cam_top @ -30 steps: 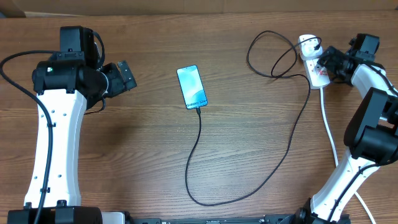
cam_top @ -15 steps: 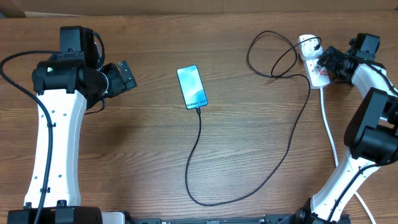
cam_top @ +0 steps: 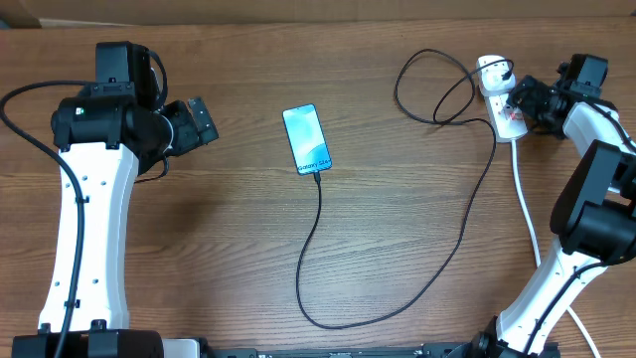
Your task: Plug charger to phone and switch on socket
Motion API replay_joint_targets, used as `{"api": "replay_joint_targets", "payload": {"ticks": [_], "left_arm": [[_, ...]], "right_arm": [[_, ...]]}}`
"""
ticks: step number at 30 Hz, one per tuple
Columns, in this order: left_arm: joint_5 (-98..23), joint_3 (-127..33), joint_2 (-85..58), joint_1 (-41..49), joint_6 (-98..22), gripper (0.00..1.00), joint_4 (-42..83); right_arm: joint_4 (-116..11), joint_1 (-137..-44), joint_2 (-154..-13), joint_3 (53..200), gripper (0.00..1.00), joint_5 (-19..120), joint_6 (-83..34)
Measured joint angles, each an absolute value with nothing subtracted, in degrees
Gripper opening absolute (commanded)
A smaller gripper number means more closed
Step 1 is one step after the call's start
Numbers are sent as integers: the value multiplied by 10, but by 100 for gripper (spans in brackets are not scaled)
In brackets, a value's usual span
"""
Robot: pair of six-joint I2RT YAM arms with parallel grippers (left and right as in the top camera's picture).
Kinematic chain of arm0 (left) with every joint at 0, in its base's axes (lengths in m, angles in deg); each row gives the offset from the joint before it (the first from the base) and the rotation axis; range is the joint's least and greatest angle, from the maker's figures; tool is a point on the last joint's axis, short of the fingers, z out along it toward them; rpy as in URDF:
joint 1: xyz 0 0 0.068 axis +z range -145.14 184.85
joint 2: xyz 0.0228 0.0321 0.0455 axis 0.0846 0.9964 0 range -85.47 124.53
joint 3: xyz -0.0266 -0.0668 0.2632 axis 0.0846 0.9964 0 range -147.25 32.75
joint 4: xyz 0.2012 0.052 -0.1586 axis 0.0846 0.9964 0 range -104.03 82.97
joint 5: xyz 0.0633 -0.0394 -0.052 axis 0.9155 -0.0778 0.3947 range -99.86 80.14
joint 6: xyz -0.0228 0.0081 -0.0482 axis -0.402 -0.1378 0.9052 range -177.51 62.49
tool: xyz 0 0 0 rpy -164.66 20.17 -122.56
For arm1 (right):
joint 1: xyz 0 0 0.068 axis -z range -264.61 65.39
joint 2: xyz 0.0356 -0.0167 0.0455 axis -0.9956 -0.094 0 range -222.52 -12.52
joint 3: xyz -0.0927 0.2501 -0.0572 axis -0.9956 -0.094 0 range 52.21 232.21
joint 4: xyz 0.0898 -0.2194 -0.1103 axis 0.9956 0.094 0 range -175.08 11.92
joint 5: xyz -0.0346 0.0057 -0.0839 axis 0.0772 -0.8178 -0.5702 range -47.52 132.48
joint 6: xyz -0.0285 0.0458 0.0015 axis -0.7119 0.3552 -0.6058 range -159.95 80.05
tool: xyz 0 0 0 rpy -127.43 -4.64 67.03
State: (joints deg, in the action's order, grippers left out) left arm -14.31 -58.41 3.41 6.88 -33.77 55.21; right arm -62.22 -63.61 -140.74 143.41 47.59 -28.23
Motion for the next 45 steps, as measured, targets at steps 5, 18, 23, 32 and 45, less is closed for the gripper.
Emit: {"api": "replay_joint_targets", "payload": {"ticks": [5,18,23,32,45], "left_arm": [[-143,-584,34,69,-338,100,552],[-143,-584,34,69,-338,100,552],[-143,-584,34,69,-338,100,552],[-143,-584,34,69,-338,100,552],[-143,-584,35,69,-338,100,552]], "right_arm": [[-617,-636,-1407,1435,100,481,-282],[-529,-647,-1355,1441,100,491,-287],[-488,-647,-1224,1441,100,473,-243],[-305,-647,-967,1445,100,480,-198],[-120,-647,-710,1409,100,532,-190]]}}
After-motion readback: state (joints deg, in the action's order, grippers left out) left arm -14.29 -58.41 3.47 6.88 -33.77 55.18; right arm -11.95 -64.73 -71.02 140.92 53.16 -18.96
